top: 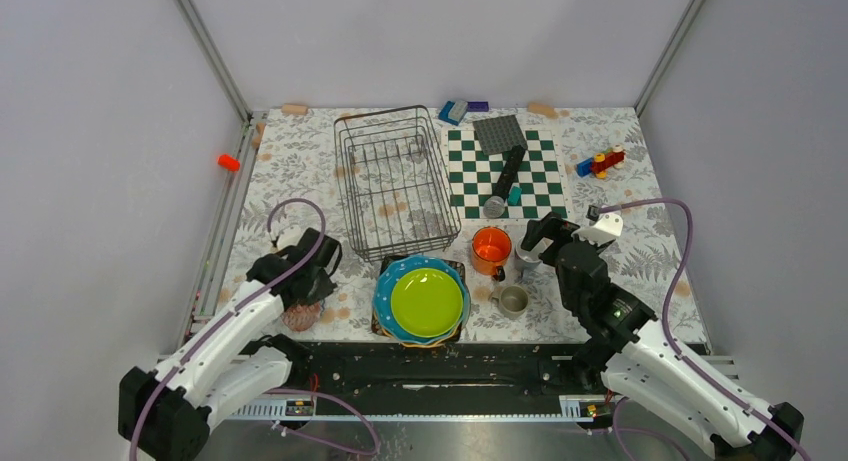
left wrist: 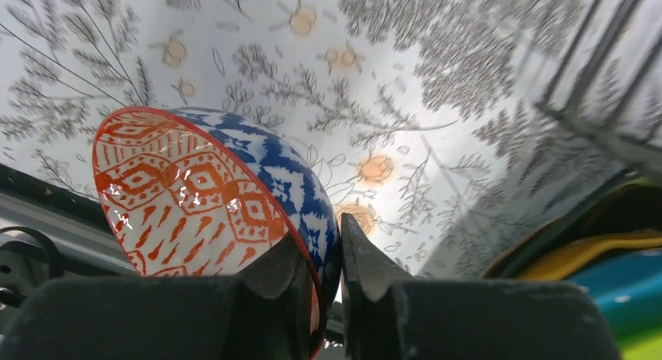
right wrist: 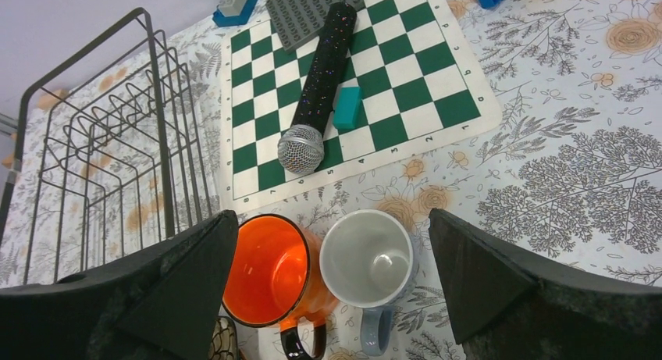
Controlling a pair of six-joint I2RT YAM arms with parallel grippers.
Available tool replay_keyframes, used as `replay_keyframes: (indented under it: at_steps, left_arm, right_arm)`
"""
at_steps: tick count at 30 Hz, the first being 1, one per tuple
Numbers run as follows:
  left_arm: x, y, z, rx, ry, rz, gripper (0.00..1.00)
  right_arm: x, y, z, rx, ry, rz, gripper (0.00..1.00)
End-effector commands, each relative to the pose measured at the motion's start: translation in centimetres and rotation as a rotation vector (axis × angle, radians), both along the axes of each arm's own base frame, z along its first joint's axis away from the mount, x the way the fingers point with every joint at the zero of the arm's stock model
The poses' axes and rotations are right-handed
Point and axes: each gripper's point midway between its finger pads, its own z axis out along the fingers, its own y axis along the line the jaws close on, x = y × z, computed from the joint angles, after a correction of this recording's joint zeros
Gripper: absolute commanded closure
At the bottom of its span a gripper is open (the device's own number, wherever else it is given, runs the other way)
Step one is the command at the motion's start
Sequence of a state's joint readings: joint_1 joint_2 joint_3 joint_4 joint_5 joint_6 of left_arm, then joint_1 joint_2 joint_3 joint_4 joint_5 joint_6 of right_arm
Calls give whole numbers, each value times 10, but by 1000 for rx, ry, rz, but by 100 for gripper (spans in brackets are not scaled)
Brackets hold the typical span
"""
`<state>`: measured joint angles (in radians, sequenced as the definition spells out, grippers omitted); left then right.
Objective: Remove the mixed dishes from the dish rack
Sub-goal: Place the bowl at the center of the board.
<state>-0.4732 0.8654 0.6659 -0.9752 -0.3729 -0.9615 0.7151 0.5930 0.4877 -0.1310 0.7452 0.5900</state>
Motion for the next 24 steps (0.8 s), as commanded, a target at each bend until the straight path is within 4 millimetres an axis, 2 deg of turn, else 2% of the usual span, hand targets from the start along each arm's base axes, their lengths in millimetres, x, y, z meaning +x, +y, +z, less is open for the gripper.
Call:
replay_keyframes:
  at_steps: [1, 5, 9, 16, 20, 22, 24]
  left_arm:
    - [-2, -22, -20, -86, 39, -25, 100]
    - [-2, -29, -33, -81, 73, -28, 100]
    - [0, -37, -39, -54, 103, -63, 100]
    - [4, -48, -40, -1, 119, -113, 56]
    - [10, -50, -34, 18, 103, -138, 42]
    - [15, -49, -28, 31, 76, -137, 37]
    - [20, -49, -18, 23, 35, -133, 28]
  right_arm:
    - [1, -10, -1, -33, -8, -54, 0]
    - [2, -11, -2, -39, -6, -61, 0]
    - [2, -13, -3, -46, -4, -71, 0]
    - [2, -16, -3, -55, -6, -83, 0]
    - [1, -17, -3, -54, -10, -86, 0]
    - [1, -18, -3, -54, -12, -89, 0]
    - [1, -20, -2, -59, -16, -95, 0]
